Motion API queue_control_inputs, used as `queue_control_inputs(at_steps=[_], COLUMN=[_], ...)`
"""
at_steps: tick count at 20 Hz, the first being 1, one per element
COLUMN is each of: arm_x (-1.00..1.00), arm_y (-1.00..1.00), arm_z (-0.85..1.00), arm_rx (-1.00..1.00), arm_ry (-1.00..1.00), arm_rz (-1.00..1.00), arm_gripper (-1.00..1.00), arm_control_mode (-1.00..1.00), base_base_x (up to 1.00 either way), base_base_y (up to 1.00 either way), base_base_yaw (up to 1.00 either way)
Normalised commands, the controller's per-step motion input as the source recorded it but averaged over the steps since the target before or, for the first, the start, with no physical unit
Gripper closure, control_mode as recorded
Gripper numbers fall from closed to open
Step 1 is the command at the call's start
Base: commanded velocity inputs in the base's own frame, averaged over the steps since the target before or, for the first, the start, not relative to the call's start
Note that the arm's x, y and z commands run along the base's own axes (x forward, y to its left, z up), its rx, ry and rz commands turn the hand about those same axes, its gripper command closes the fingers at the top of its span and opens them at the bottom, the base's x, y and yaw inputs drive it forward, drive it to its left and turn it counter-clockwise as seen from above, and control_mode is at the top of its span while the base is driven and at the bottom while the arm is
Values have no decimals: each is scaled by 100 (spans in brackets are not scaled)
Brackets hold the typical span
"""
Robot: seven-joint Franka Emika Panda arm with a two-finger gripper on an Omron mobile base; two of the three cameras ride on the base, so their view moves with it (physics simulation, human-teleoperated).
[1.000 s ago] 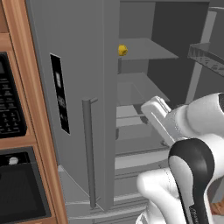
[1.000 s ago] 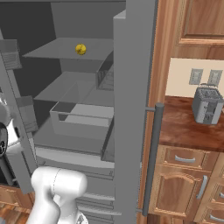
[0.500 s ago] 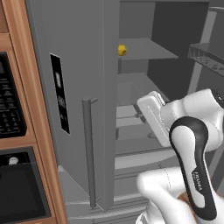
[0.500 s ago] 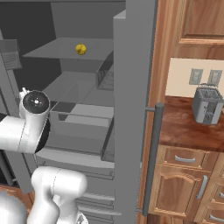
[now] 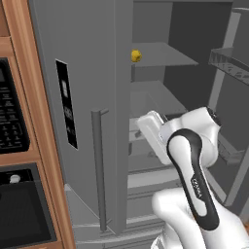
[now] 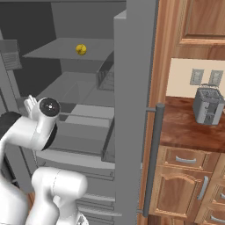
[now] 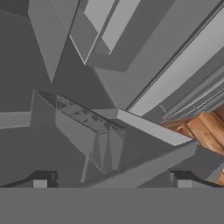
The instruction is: Retrieve a lemon from the fridge and place it on the cutting board with the fish.
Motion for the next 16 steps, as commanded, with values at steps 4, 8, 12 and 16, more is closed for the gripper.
queue_control_inputs(at_steps=[4,8,12,16], arm_x=[52,49,40,27], arm_y=[10,7,11,33], arm_z=[-37,-35,-27,-23], arm_rx=[0,0,2,0], arm_ry=[0,0,0,0], arm_rz=[4,4,3,0], arm_gripper=[-100,-100,-100,-100], arm_control_mode=[-100,-100,-100,-100], base_base_x=[0,0,0,0], base_base_y=[0,0,0,0], base_base_yaw=[0,0,0,0])
